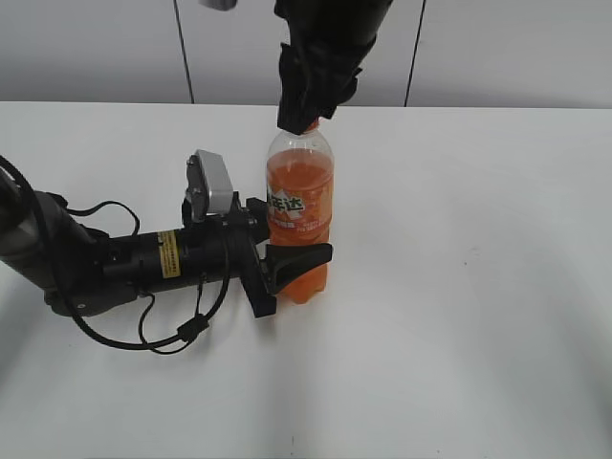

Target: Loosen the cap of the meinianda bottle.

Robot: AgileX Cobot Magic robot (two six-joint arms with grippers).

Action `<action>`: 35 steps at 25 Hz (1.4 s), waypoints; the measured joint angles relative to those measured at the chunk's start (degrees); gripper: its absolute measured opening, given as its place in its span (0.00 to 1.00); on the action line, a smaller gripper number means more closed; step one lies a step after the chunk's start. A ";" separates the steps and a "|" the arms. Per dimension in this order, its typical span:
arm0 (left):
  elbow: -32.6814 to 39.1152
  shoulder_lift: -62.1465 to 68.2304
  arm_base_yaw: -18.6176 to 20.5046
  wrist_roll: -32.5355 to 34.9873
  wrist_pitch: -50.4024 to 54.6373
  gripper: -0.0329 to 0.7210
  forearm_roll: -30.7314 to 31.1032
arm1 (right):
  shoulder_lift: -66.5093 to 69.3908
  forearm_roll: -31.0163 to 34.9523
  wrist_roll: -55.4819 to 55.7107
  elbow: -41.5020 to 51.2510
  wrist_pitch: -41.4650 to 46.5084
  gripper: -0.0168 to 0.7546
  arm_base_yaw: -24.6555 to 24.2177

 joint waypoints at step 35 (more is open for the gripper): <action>-0.10 0.00 0.00 0.34 0.15 0.57 0.11 | -7.20 0.16 3.25 -2.47 0.00 0.37 0.00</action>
